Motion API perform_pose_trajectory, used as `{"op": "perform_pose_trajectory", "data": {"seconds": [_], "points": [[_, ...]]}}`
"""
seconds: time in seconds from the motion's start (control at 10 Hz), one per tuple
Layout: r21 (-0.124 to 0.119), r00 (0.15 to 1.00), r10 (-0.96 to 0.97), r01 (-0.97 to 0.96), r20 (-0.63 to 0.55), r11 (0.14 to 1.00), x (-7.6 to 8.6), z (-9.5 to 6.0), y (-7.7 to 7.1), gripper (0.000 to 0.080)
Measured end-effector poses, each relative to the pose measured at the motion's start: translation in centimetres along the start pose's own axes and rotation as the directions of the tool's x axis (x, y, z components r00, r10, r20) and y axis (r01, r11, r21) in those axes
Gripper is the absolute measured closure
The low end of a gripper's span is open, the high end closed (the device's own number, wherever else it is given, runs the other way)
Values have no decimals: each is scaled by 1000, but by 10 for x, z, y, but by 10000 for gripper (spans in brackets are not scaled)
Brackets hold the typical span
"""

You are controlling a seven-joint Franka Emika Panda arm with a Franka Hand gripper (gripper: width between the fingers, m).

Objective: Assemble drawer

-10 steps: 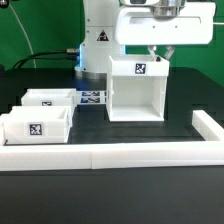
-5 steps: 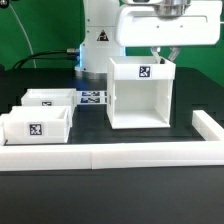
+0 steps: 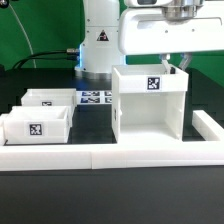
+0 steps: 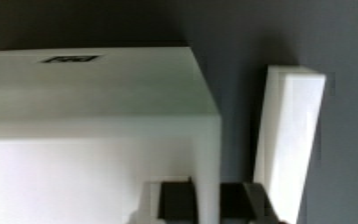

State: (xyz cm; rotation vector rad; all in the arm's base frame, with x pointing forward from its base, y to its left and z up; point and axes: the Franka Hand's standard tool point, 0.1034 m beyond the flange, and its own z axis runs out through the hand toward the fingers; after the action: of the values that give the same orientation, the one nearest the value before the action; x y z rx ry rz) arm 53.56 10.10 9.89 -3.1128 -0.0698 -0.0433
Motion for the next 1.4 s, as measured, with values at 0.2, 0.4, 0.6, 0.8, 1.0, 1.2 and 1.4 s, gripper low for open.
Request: {"op": "perform_pose_trajectory", "data": {"seconds": [0.2,0.4,0.6,0.8,1.0,1.2,1.4], "points": [[7,1000,0,1,-20,1000,19,1,-4,762],[12,999,-3,4,-38,1000,37,1,-5,762],[22,999,2,-1,-45,1000,45,1,-4,762],[23,999,3,-2,-46,1000,45,1,-5,762],[35,995,92,-90,-45,995,45,0,-7,762],[46,984,170,-168,-43,985,46,0,-9,762],[58,964,261,-258,-45,964,47,-1,-11,762]]}}
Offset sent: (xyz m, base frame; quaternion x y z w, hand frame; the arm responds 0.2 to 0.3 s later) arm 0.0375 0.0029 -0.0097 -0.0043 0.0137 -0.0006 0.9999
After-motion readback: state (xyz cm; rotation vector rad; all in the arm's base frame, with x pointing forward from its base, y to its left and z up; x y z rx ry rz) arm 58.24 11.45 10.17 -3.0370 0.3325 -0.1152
